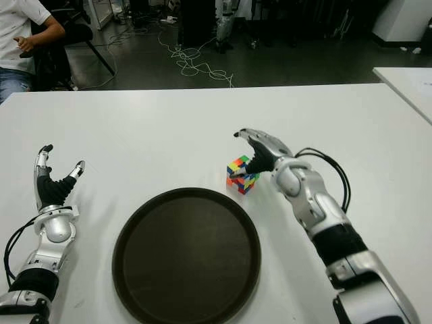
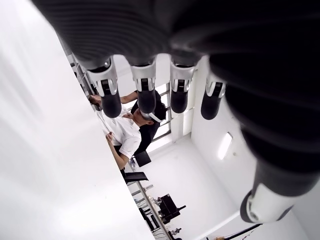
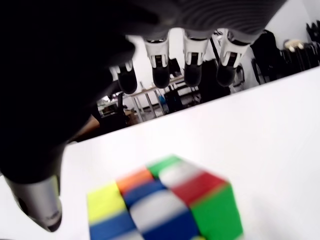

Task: Pick up the Rubik's Cube and put it in the plate

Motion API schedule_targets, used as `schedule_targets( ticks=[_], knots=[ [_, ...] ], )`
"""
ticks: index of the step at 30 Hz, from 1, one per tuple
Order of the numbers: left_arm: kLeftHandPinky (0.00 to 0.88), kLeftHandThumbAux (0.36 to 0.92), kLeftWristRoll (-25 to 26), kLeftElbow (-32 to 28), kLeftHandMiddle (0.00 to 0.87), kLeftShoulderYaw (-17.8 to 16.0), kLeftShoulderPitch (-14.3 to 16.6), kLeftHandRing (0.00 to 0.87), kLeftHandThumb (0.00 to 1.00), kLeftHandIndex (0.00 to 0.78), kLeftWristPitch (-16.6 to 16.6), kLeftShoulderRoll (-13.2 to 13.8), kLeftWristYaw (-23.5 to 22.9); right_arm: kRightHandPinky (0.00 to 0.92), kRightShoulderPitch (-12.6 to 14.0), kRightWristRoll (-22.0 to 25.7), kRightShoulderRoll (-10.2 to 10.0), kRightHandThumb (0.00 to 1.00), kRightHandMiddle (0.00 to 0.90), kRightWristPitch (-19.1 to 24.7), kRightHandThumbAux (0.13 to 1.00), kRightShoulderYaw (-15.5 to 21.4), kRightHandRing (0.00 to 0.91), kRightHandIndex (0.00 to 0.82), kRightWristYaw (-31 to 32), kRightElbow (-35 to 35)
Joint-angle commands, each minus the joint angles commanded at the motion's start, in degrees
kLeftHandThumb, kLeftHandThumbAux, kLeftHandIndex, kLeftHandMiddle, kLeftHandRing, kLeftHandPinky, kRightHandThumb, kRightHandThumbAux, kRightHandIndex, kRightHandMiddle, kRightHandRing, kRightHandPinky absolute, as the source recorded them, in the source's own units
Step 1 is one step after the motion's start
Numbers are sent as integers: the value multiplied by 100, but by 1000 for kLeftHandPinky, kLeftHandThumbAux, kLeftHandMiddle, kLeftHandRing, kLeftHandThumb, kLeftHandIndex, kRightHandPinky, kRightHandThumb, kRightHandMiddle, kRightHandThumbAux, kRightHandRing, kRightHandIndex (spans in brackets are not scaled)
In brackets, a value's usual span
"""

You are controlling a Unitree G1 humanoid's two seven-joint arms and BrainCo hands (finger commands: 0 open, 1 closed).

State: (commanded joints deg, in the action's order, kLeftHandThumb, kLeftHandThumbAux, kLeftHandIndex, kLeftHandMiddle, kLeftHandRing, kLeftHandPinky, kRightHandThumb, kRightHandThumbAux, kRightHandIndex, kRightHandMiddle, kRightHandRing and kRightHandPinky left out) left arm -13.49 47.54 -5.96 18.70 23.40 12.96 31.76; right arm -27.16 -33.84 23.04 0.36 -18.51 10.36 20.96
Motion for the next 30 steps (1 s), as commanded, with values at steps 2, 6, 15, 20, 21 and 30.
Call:
schedule_targets(
  ticks=[2,6,15,20,21,30],
  knots=[
    [22,654,18,1,0,-9,0,0,0,0,10,-6,-5,19,60,25,19,0,0,40,652,23,4,0,43,-84],
    [20,653,36,-19,0,-17,-8,0,0,0,27,-19,-6,16,159,35,50,0,0,126,625,48,0,0,99,-224],
    [10,691,35,-69,0,-21,-25,0,0,3,-28,-20,-21,12,298,21,71,0,0,235,603,71,0,0,109,-386],
    [13,686,8,-18,0,-17,0,0,0,1,-61,-2,1,19,337,22,102,0,0,247,594,50,0,0,179,-410],
    [15,684,4,-22,0,-16,-2,0,0,0,-62,-3,4,22,338,17,107,0,0,252,592,47,0,0,190,-417],
    [29,675,14,-47,5,-18,-10,0,0,2,-29,-9,-11,8,330,-50,133,0,0,363,590,14,0,0,342,-475]
  ],
)
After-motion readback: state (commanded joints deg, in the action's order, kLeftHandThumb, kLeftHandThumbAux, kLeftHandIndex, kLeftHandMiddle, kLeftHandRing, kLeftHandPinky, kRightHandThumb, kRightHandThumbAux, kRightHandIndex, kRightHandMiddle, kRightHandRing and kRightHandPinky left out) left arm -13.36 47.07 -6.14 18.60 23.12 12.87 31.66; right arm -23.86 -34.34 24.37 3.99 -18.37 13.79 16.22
